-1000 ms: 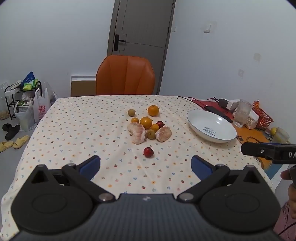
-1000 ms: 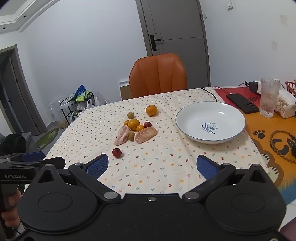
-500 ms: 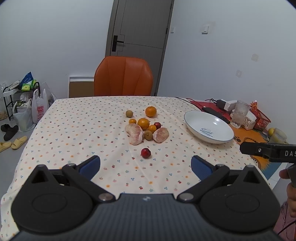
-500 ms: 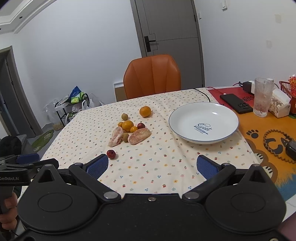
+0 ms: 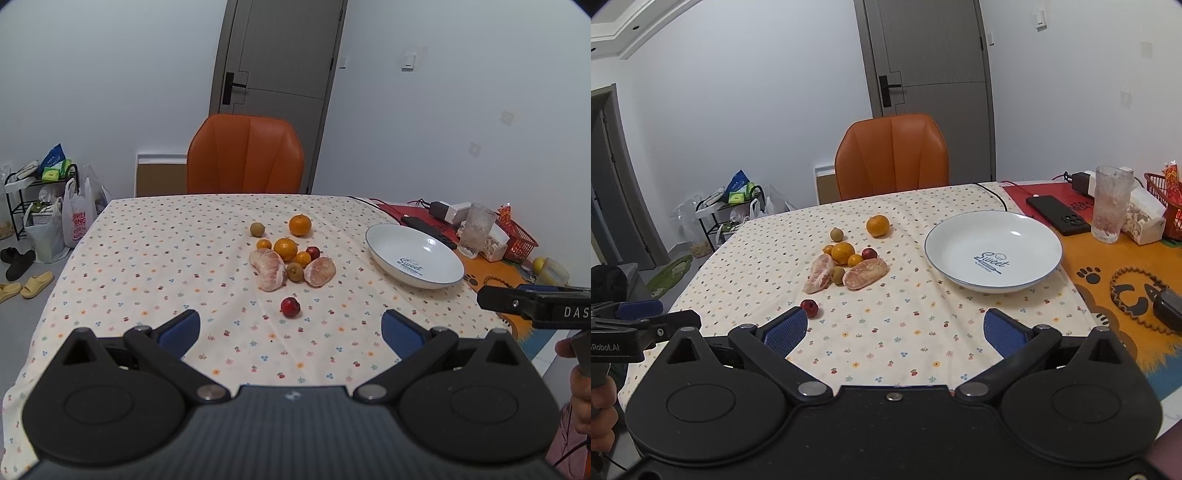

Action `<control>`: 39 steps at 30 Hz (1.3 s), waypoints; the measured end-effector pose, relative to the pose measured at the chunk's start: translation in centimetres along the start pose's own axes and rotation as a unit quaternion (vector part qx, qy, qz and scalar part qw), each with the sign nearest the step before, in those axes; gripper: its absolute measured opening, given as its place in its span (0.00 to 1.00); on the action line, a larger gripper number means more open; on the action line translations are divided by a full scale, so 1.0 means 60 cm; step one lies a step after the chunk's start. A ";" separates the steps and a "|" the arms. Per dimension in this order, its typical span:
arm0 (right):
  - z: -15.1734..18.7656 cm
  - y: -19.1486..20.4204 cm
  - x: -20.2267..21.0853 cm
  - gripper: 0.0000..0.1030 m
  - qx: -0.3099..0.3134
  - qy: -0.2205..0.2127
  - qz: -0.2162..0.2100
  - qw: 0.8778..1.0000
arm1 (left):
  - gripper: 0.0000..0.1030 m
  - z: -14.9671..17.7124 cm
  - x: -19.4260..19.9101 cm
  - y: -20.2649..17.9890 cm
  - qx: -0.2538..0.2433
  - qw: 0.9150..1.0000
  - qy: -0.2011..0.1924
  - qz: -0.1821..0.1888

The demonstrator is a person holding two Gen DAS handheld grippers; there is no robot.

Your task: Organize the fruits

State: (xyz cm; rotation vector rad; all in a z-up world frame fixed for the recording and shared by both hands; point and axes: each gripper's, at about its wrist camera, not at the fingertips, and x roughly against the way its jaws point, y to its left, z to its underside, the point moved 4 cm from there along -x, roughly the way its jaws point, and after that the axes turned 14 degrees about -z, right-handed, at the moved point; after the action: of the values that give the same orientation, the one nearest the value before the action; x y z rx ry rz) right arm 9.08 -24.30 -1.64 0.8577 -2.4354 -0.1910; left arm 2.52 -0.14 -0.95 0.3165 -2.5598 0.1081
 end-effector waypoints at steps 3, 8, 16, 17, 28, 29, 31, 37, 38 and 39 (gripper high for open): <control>0.001 0.001 0.000 1.00 0.001 0.001 0.000 1.000 | 1.00 0.000 0.002 -0.003 -0.003 1.000 -0.001 0.003; 0.000 -0.001 0.002 1.00 0.001 -0.001 0.003 1.000 | 1.00 0.001 0.003 -0.006 -0.006 1.000 -0.002 0.005; 0.000 -0.007 0.003 1.00 -0.005 -0.004 0.007 1.000 | 1.00 -0.001 0.002 -0.001 -0.003 1.000 -0.003 0.002; 0.000 -0.007 0.004 1.00 -0.005 -0.005 0.007 1.000 | 1.00 -0.001 0.002 0.000 -0.003 1.000 -0.003 0.002; 0.000 -0.007 0.007 1.00 -0.003 -0.006 0.009 1.000 | 1.00 -0.003 0.006 0.001 -0.007 1.000 -0.006 0.001; 0.001 -0.008 0.008 1.00 -0.004 -0.006 0.008 1.000 | 1.00 -0.002 0.007 0.000 -0.008 1.000 -0.006 0.001; 0.001 -0.008 0.007 1.00 -0.005 -0.005 0.009 1.000 | 1.00 -0.002 0.008 0.000 -0.009 1.000 -0.007 0.002; 0.003 -0.007 0.002 1.00 -0.002 0.000 0.009 1.000 | 1.00 -0.003 0.008 0.000 -0.008 1.000 -0.007 0.003; 0.004 -0.007 0.001 1.00 -0.002 0.002 0.010 1.000 | 1.00 -0.003 0.008 0.000 -0.008 1.000 -0.007 0.003; 0.005 -0.006 -0.001 1.00 -0.003 0.002 0.009 1.000 | 1.00 -0.003 0.008 0.000 -0.007 1.000 -0.007 0.003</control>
State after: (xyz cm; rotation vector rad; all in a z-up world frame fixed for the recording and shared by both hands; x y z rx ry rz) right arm 9.16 -24.59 -2.00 0.8313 -2.4366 -0.1893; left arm 2.22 -0.24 -0.54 0.3041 -2.5749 0.0898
